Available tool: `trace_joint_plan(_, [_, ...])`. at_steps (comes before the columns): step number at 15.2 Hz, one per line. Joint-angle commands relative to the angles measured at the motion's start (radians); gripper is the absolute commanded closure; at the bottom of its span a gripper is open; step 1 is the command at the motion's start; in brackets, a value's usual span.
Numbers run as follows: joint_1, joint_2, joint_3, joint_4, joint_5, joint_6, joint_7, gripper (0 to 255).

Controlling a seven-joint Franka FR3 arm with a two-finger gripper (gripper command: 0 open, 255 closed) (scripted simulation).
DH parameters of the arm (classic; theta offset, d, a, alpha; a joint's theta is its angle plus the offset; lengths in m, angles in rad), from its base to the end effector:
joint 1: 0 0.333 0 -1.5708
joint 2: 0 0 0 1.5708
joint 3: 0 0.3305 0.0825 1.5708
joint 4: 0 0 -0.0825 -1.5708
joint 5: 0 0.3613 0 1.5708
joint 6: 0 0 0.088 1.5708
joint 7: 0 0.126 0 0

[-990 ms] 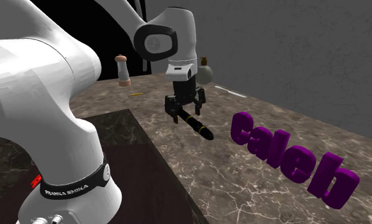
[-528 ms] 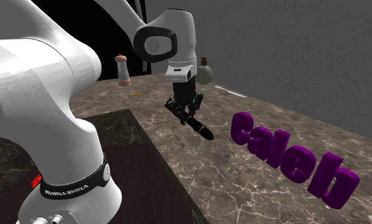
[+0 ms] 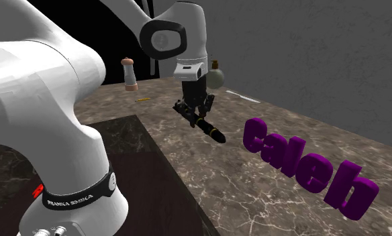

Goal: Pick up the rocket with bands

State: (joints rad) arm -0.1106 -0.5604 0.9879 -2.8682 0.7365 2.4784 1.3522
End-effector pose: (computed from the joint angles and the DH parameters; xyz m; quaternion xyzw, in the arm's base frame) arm 0.2367 0.2246 0.2945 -0.8415 0.5387 -0.0232 0.0330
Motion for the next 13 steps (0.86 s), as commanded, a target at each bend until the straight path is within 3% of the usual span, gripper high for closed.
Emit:
trace_joint_plan(1, [0.011, -0.033, -0.023, 0.009, -0.009, -0.043, 0.003, 255])
trace_joint_plan(11, [0.052, -0.186, -0.141, 0.059, -0.068, -0.249, 0.015, 255])
trace_joint_plan(13, [0.052, -0.188, -0.143, 0.060, -0.069, -0.252, 0.015, 255])
